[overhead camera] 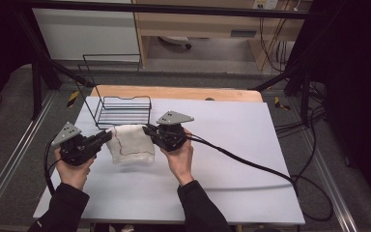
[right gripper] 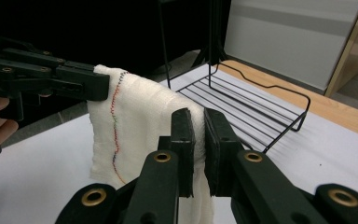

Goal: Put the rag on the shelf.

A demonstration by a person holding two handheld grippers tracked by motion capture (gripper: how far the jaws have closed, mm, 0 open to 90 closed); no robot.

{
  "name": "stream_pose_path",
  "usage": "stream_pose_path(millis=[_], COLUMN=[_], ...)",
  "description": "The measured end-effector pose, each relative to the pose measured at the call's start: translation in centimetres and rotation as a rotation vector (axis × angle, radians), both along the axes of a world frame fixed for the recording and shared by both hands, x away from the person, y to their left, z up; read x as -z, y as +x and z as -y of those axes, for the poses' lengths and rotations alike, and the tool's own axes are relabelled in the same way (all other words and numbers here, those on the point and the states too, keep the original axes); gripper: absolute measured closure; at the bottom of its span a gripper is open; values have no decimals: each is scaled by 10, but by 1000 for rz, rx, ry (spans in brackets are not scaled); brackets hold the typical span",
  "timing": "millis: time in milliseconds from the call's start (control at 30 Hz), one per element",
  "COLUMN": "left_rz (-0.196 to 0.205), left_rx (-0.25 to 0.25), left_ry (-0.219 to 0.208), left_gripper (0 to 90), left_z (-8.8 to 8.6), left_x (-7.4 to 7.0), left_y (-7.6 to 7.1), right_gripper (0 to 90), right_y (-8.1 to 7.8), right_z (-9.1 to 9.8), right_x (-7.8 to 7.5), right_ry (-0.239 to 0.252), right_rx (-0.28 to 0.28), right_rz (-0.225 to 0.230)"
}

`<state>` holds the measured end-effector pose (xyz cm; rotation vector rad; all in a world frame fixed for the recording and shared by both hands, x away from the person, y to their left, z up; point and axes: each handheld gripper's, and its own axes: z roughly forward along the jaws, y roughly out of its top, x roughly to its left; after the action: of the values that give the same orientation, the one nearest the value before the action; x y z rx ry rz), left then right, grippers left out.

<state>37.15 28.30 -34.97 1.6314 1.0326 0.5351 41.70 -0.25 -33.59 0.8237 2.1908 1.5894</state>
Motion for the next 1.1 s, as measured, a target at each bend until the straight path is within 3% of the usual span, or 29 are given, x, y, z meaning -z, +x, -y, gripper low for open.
stream_pose_path(millis=[567,1100], left_rz=[73,168], left_rx=[26,-2], left_ry=[-23,-56], left_gripper=[812,811], left_z=[4,1], left_x=[-30,-66], left_y=[-3,3], right_gripper=[834,834], right_y=[-3,-6], right_z=[13,8], right_x=[-26,-59], right_ry=[83,142], right_rx=[-3,21], right_rz=[64,167])
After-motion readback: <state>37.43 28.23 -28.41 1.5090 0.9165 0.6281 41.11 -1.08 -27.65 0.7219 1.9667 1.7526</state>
